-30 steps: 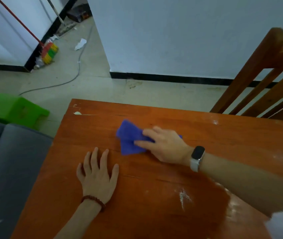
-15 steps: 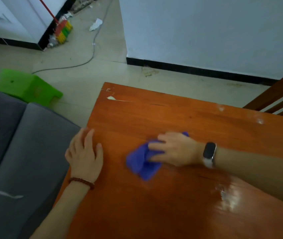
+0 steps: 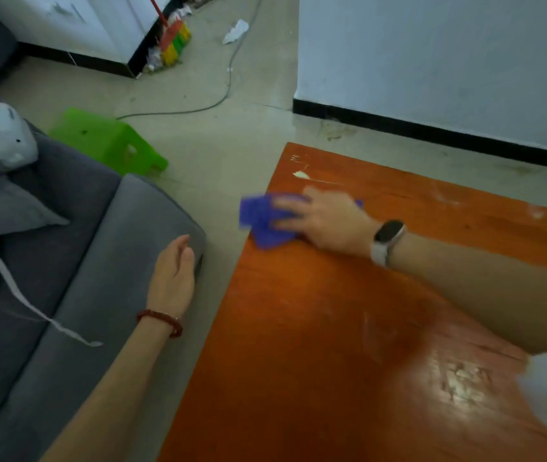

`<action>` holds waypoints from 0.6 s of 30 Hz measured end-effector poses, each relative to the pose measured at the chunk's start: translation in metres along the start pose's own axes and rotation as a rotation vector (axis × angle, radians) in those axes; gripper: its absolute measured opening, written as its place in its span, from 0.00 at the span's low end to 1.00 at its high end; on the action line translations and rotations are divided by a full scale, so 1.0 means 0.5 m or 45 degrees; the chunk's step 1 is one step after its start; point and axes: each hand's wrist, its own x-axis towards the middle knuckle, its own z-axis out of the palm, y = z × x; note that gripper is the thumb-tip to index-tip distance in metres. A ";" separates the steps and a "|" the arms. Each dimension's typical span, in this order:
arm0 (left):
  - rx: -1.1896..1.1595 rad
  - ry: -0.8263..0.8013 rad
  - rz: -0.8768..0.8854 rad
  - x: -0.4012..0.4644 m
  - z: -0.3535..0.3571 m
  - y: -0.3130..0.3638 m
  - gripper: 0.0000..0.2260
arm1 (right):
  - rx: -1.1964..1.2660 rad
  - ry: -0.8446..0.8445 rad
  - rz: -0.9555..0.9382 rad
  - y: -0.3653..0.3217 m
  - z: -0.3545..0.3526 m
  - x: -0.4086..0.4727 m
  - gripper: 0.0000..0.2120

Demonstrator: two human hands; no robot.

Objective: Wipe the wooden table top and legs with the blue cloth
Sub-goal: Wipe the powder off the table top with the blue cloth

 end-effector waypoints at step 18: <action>0.680 -0.098 0.307 -0.126 0.126 0.053 0.25 | 1.418 -0.377 0.448 -0.215 -0.123 -0.282 0.21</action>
